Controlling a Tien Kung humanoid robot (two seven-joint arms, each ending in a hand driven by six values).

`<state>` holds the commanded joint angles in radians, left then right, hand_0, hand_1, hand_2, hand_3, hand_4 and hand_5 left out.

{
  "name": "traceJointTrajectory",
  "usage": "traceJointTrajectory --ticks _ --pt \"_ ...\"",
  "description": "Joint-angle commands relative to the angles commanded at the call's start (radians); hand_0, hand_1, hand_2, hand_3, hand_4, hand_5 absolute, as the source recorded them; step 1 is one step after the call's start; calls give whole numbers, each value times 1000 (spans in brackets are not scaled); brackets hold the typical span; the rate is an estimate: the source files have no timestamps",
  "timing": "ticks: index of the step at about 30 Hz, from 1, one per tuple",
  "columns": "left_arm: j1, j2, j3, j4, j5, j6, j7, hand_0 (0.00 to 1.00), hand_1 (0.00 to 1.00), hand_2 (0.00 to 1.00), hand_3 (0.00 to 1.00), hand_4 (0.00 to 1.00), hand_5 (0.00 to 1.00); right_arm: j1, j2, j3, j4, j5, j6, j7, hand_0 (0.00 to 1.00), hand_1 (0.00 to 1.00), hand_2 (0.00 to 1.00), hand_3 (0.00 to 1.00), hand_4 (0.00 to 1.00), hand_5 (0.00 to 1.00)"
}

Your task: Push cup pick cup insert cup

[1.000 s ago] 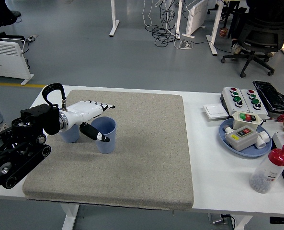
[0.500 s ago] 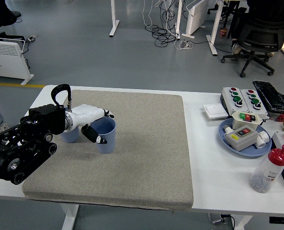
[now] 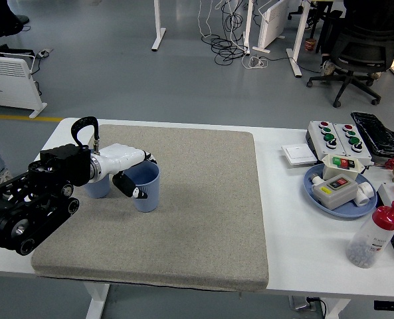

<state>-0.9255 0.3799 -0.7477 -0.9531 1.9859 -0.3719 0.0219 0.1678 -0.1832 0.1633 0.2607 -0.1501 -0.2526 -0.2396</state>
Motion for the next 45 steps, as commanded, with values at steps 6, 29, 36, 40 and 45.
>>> traceJointTrajectory --ticks 6,29,36,40,45 --pt "4 21 -23 -40 -56 -19 8 380 510 637 534 548 100 -1 0 -4 0 7 0 3 689 619 627 544 94 474" --pt "-59 239 -298 -175 -45 -142 83 375 508 607 524 537 105 -10 -3 -13 -1 29 -2 9 689 619 626 544 94 475" --pt "-51 234 -280 -94 -35 -139 74 379 508 604 525 536 105 -14 0 -8 0 21 -2 5 689 619 626 545 95 475" --pt "-43 226 -271 -60 -27 -134 71 394 520 609 528 535 103 -16 0 -9 0 23 -3 5 690 619 627 544 95 476" --pt "-39 215 -262 -43 -29 -127 65 406 529 618 530 536 104 -16 1 -10 0 24 -3 6 689 620 627 544 96 476"
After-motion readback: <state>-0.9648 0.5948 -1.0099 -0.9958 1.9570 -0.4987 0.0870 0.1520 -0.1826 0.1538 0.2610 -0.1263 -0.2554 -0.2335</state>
